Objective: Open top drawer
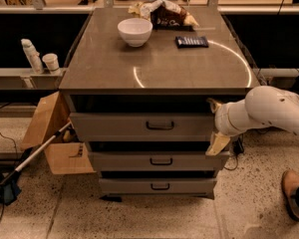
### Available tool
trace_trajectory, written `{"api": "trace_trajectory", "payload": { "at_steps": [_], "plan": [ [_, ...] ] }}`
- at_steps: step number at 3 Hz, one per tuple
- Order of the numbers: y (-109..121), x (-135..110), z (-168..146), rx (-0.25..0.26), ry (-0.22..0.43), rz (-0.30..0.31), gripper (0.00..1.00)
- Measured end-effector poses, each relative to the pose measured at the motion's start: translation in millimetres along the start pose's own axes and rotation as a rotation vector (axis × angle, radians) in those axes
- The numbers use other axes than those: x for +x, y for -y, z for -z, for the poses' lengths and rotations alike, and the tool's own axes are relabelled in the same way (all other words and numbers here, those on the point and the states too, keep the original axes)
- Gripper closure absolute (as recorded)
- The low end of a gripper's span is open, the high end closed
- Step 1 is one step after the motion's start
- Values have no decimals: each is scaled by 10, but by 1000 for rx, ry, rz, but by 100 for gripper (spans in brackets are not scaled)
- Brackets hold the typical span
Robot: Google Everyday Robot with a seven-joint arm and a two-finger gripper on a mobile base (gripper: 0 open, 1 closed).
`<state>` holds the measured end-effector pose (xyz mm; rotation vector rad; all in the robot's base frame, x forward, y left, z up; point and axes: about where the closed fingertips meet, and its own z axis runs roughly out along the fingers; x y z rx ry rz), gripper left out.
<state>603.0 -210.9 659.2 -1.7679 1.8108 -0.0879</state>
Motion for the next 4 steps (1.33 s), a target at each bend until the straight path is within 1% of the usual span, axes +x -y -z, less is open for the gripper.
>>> {"api": "trace_trajectory", "payload": {
  "at_steps": [1, 4],
  "plan": [
    [0, 0, -1, 0, 0, 0, 18],
    [-1, -1, -1, 0, 0, 0, 87]
  ]
}}
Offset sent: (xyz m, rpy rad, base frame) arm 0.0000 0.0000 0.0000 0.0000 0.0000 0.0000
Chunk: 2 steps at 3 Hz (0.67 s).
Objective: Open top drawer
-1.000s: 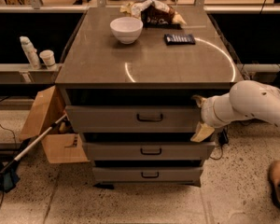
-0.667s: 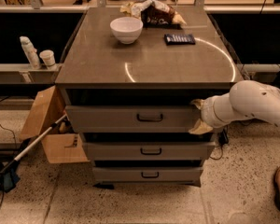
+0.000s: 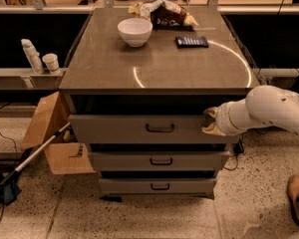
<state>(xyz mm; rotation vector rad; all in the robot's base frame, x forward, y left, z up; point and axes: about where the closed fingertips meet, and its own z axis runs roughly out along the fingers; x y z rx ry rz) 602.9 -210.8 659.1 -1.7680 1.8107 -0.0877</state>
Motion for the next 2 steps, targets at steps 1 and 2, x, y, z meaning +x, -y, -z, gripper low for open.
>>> {"api": "trace_trajectory", "payload": {
  "at_steps": [1, 2],
  "plan": [
    [26, -22, 51, 1, 0, 0, 100],
    [24, -39, 153, 26, -8, -7, 100]
  ]
}}
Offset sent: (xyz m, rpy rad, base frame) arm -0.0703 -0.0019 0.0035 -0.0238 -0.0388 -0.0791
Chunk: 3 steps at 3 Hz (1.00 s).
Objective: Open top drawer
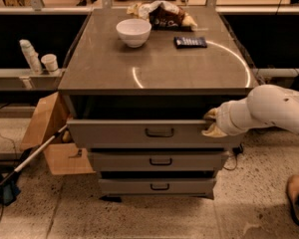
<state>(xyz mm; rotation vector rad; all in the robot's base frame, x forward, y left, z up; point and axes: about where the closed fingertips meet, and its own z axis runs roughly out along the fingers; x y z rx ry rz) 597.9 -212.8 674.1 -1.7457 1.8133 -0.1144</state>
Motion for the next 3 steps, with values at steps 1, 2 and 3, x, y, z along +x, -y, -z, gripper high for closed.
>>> {"api": "trace_trajectory", "payload": {
  "at_steps": [1, 2, 3],
  "plan": [
    [-264, -4, 118, 12, -20, -33, 100],
    [-896, -260, 562, 75, -119, -171, 100],
    [-897, -243, 566, 75, -119, -171, 100]
  ]
}}
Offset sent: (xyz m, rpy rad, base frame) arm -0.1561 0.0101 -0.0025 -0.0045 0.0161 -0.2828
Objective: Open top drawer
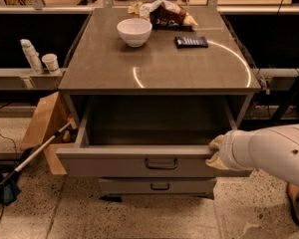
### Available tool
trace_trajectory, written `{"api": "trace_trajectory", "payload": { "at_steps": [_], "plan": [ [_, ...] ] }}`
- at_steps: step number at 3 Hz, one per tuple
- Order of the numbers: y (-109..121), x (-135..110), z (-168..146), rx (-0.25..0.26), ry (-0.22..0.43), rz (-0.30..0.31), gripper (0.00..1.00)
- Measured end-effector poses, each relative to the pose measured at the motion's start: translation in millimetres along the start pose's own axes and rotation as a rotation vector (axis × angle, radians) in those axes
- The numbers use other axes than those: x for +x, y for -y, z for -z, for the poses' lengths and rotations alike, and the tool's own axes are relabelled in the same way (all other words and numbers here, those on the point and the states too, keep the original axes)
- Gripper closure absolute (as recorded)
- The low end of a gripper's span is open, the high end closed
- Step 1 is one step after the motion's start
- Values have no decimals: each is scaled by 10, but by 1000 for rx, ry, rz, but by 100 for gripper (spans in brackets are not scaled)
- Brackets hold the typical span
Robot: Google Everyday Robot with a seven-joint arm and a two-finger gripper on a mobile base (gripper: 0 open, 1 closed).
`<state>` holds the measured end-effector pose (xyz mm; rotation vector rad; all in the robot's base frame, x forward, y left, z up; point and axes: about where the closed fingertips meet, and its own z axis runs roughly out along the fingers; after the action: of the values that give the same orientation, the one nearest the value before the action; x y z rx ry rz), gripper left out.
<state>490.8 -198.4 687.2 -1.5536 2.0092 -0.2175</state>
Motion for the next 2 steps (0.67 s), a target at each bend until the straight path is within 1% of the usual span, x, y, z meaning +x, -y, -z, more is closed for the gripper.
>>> {"api": "trace_trajectory", "payload": {
  "at_steps": [1, 2],
  "plan": [
    [10, -6, 16, 7, 8, 3, 83],
    [64, -10, 72, 16, 9, 6, 52]
  ]
}}
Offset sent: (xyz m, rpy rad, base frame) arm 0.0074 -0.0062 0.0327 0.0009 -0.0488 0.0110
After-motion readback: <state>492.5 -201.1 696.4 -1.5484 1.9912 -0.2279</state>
